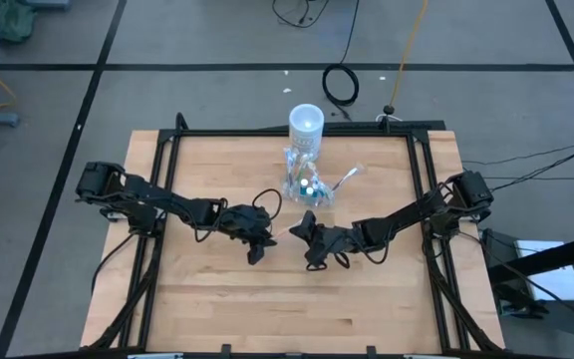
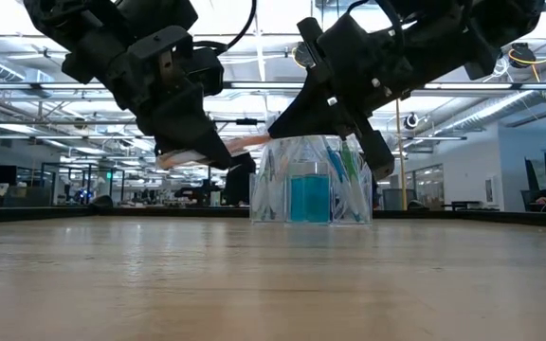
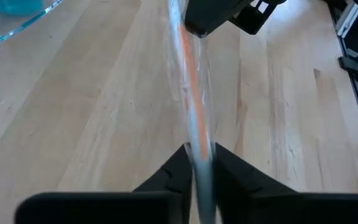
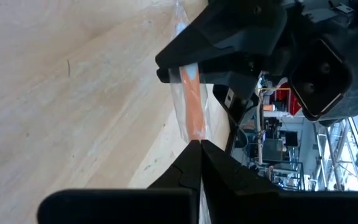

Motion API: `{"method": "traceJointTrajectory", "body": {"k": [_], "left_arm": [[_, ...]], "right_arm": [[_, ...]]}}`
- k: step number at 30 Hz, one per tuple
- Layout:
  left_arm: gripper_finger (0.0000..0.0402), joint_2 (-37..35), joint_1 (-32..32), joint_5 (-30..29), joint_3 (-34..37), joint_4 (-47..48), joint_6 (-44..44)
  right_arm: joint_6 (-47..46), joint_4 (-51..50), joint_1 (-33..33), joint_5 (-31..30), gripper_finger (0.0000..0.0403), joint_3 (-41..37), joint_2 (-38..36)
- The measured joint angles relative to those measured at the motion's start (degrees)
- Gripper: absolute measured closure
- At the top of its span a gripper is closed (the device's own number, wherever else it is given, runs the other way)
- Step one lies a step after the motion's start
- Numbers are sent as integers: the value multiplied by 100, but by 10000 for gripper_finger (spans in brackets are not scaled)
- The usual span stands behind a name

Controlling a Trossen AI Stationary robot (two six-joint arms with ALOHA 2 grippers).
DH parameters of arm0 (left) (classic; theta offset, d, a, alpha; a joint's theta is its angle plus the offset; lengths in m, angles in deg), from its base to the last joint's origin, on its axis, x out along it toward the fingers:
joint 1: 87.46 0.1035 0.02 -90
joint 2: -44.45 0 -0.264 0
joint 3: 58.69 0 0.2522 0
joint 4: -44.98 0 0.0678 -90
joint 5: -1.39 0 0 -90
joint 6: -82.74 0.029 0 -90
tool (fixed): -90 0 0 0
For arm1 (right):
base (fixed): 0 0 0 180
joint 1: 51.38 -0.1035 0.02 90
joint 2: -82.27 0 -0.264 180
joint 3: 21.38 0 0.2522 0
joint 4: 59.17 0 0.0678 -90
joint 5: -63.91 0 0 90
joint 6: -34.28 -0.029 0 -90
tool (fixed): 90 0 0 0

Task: Pick & Place toothbrushing station
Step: Put the orange toothbrush into the transparent organizer

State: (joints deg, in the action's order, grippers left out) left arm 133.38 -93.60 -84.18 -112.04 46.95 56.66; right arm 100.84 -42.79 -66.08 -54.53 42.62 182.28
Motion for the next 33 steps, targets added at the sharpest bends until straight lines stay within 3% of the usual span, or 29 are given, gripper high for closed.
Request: {"method": "traceJointTrajectory", "body": {"k": [7,14,22,29,33], "left_arm": [[378,0,8,-30,0,11,2],[346,-2,9,-119,0,-15,-4],[342,-2,11,-474,0,-13,18],[342,-2,14,-882,0,-60,298],[347,-2,72,-1071,0,-52,312]], "right_arm": [[1,3,-9,16,393,0,0],[-410,3,-9,13,362,0,0],[-812,67,-9,-9,323,0,0],[-892,1022,-98,-37,312,0,-7],[-498,1567,-265,-544,313,0,-115]]}}
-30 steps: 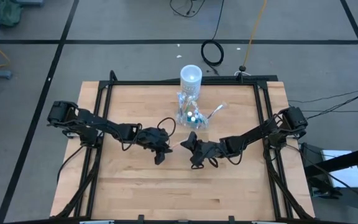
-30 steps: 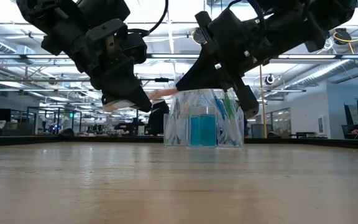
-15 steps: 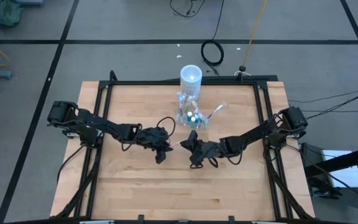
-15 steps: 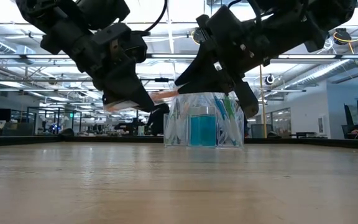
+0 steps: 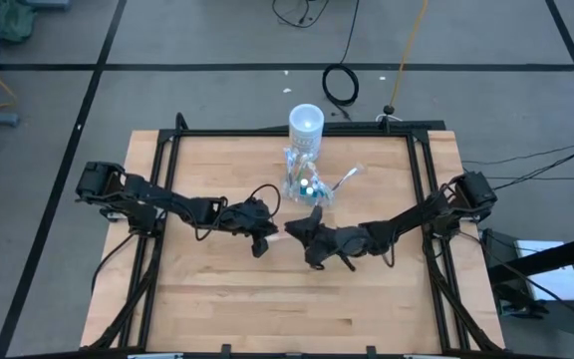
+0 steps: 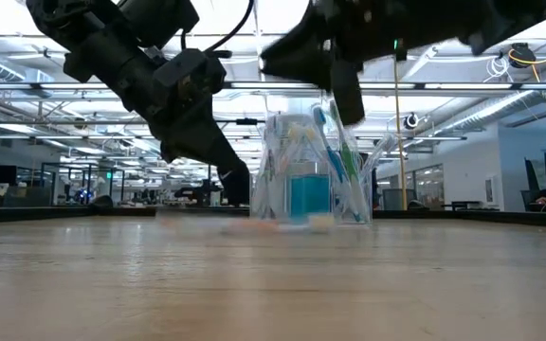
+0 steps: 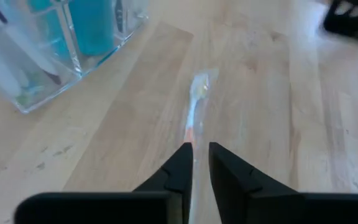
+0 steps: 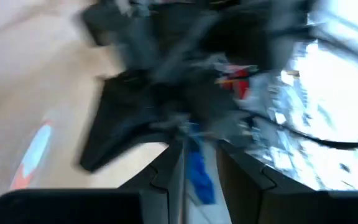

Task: Pick & Place toothbrushing station
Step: Put the orange toothbrush into the transparent organizer

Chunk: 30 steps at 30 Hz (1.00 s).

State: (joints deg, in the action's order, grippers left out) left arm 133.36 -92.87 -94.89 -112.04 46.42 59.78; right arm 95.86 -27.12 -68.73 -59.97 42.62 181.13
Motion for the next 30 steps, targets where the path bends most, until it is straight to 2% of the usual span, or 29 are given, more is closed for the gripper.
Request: {"method": "traceJointTrajectory", "body": {"k": [2,5,8,10,14,18,21,25,28,30], "left_arm": [[366,0,35,19,0,21,0],[395,0,67,22,0,17,5],[388,0,81,53,0,22,214],[383,0,61,150,0,27,563],[367,26,44,317,-5,112,1194],[322,255,52,348,0,295,1363],[279,555,50,358,-4,186,1557],[235,1005,54,67,-1,138,1675],[228,1168,47,-159,-26,68,1677],[242,1200,46,-192,-26,61,1674]], "right_arm": [[216,190,-75,-389,313,5,-88],[362,295,-232,-1309,314,-4,-262],[193,390,-384,-2012,314,2,-539],[-92,367,-485,-2157,314,2,-724],[-978,194,-636,-2150,314,2,-1104],[-2224,-678,-735,-2108,309,2,-1353],[-2954,-1351,-753,-1636,295,-1,-1388],[-3552,-1483,-636,-920,263,0,-1389],[-3962,-1492,-500,-719,238,0,-1387],[-4315,-1483,-394,-646,224,0,-1389]]}}
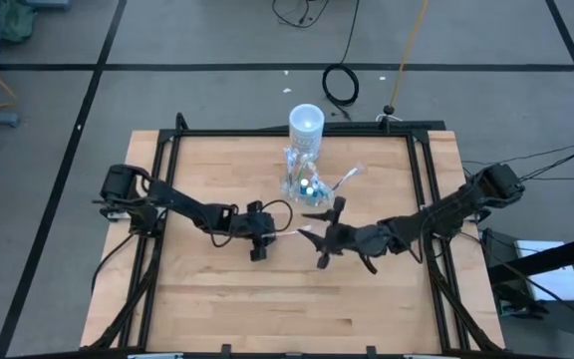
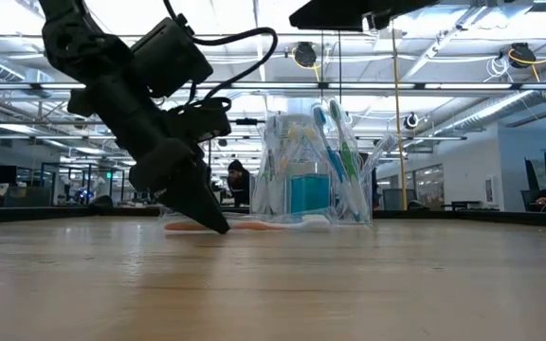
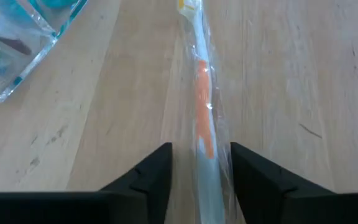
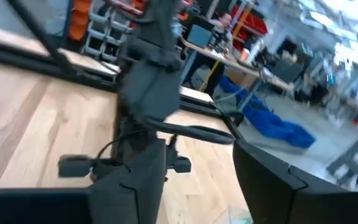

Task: Pick & Place toothbrushing station
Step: Put the orange toothbrush into the transparent organizer

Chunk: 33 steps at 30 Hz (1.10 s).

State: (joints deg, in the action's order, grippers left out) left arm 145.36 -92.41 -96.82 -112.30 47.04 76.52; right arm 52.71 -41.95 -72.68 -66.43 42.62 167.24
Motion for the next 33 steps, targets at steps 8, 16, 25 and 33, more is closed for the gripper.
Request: {"method": "traceJointTrajectory", "body": {"k": [8,16,25,33], "left_arm": [[380,-76,-6,-407,25,-170,9],[388,-859,-377,-2000,29,460,-12],[392,-2188,-1439,-4826,26,656,238],[386,-2160,-1709,-6684,26,-1415,2327]], "right_arm": [[-1654,-41,458,9,215,0,2],[-2289,-38,520,18,226,0,2],[-3634,-73,629,237,233,0,2],[-3637,880,1082,347,234,2,330]]}}
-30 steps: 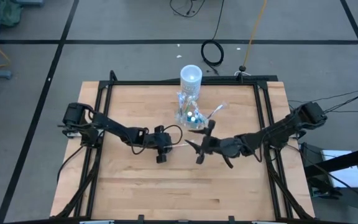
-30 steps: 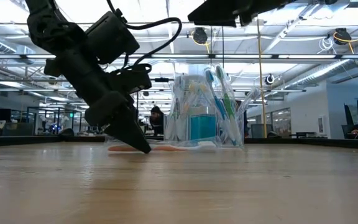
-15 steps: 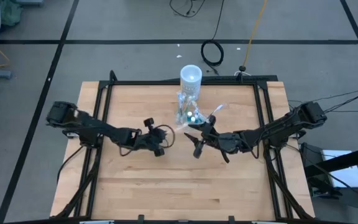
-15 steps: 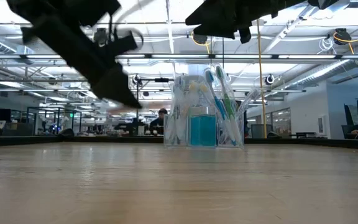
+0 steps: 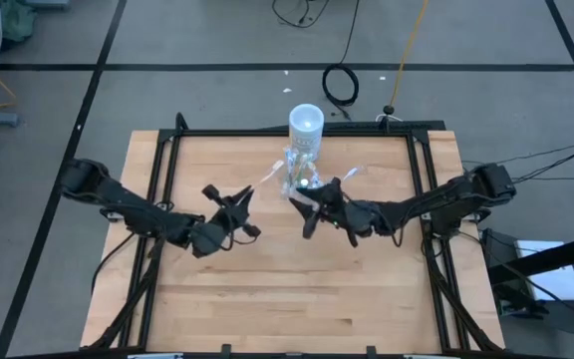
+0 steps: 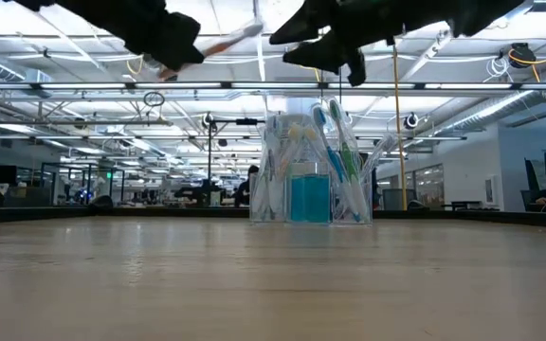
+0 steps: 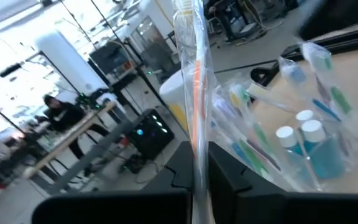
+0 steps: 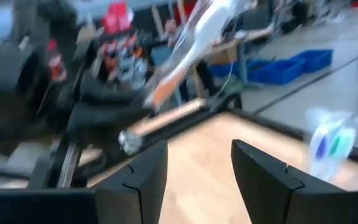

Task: Pick & Place toothbrushing station
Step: Put the orange toothbrush into the transparent organizer

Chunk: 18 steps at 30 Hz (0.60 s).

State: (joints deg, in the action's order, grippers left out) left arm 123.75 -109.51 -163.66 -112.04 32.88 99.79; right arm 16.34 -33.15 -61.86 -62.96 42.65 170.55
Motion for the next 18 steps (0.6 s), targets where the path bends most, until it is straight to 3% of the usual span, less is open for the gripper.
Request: {"method": "traceJointTrajectory", "body": {"k": [3,9,18], "left_arm": [[392,117,88,31,0,-551,593],[389,298,183,220,0,-635,631],[392,399,238,308,0,-846,858]], "right_arm": [[48,743,201,127,234,0,277],[105,2581,551,872,234,4,814],[-533,2685,1122,1536,234,2,981]]}}
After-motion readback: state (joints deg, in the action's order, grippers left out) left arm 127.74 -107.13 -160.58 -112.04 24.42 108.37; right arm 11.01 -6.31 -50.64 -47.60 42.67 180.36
